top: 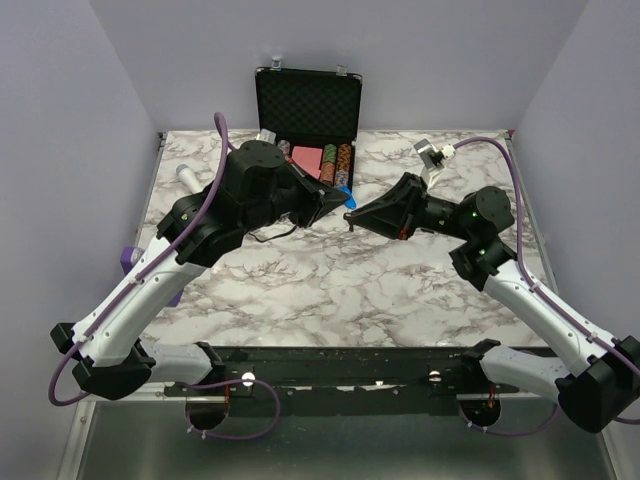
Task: Remove the keys from the keyring
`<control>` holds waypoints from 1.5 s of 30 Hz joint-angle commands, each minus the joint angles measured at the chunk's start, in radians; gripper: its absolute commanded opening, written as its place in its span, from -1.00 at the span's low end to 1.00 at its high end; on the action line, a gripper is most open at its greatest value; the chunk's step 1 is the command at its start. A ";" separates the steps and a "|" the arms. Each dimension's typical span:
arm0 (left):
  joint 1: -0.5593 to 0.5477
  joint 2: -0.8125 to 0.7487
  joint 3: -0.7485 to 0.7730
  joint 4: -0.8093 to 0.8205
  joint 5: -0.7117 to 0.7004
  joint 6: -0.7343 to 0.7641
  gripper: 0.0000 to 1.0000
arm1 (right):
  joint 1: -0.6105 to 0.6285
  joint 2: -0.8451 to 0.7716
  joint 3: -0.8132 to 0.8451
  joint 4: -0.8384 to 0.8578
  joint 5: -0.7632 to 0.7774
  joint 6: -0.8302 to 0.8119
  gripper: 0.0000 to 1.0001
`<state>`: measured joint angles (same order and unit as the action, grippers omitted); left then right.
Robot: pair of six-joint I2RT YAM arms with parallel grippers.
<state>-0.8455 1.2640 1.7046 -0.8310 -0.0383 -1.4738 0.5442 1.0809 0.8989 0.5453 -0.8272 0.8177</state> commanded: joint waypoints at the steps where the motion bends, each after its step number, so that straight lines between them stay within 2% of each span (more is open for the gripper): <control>1: 0.002 -0.025 -0.013 0.027 -0.020 -0.013 -1.00 | 0.010 -0.003 0.017 -0.010 0.017 -0.015 -0.44; 21: 0.002 -0.043 -0.056 0.044 -0.023 -0.022 -1.00 | 0.014 -0.007 0.026 -0.011 0.034 -0.018 -0.70; 27: 0.003 -0.049 -0.069 0.053 -0.021 -0.023 -1.00 | 0.014 -0.016 0.020 -0.019 0.039 -0.018 -0.99; 30: 0.005 -0.057 -0.088 0.067 -0.021 -0.022 -0.97 | 0.014 -0.016 0.020 -0.031 0.033 -0.023 -0.99; 33: 0.009 -0.071 -0.108 0.073 -0.023 -0.019 -0.52 | 0.016 -0.012 0.031 -0.071 0.011 -0.034 -0.99; 35: 0.013 -0.087 -0.126 0.075 -0.026 -0.010 -0.07 | 0.016 -0.006 0.049 -0.134 -0.004 -0.057 -0.99; 38: 0.025 -0.130 -0.177 0.081 -0.022 0.041 0.35 | 0.017 -0.009 0.080 -0.290 -0.007 -0.115 -0.99; 41: 0.058 -0.199 -0.255 0.107 0.021 0.166 0.49 | 0.019 -0.013 0.103 -0.445 -0.009 -0.187 -0.99; 45: 0.100 -0.337 -0.420 0.142 0.023 0.292 0.50 | 0.023 -0.006 0.090 -0.577 -0.018 -0.239 -0.99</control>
<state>-0.7845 1.0557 1.4094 -0.7277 -0.0422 -1.3560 0.5571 1.0771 0.9771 0.1864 -0.8162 0.6682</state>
